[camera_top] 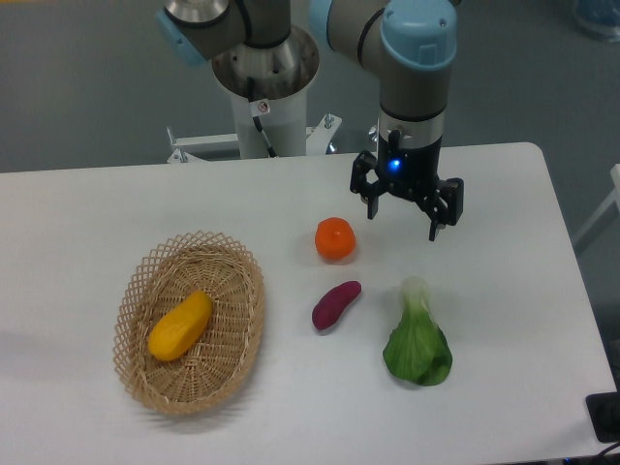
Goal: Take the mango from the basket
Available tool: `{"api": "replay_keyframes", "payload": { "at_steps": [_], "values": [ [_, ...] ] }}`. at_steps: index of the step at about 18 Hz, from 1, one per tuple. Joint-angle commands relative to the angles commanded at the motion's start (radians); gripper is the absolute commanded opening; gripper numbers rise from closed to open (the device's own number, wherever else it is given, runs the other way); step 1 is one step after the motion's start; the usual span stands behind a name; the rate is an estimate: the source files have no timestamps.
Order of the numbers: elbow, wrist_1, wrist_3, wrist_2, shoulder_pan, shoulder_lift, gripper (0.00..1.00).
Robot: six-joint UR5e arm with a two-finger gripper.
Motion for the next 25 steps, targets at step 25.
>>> {"api": "replay_keyframes", "payload": {
  "at_steps": [25],
  "values": [
    [-0.029, 0.076, -0.322, -0.021, -0.165, -0.049, 1.00]
  ]
}}
